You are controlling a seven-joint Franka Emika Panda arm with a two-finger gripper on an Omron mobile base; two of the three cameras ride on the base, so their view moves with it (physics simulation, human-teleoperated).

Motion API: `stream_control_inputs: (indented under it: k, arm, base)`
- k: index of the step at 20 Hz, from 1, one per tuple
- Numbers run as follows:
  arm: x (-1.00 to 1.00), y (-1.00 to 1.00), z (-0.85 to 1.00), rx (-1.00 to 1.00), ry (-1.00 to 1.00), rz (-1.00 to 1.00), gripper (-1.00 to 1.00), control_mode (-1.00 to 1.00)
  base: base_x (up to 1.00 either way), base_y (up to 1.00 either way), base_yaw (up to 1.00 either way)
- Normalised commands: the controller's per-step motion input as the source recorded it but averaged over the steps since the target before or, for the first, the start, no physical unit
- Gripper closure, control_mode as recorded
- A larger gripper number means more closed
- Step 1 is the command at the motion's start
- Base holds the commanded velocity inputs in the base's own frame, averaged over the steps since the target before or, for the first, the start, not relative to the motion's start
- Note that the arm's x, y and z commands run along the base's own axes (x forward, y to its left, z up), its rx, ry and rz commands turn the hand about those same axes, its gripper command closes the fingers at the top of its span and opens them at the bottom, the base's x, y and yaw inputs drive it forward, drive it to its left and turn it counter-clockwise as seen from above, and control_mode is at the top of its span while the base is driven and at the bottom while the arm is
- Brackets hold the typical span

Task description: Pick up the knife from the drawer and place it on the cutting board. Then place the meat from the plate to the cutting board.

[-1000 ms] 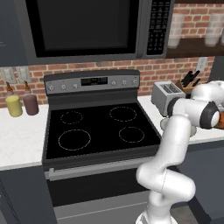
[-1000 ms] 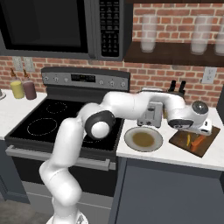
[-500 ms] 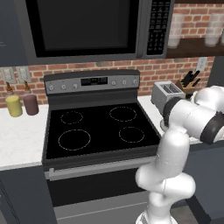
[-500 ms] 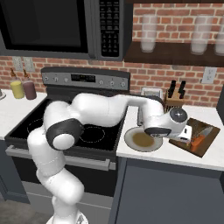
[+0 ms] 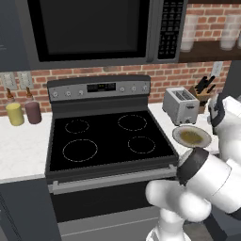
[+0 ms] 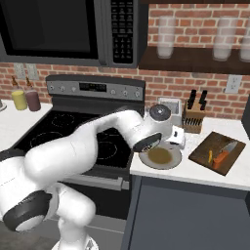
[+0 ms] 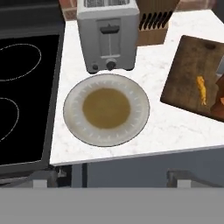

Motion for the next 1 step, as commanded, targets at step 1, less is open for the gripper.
stream_control_inputs:
  k: [1]
  arm:
    - [-0.20,0.99,1.00,-0.03,0.15,0.00,-1.00,-1.00]
  base:
    - [0.00,0.00,0.00]
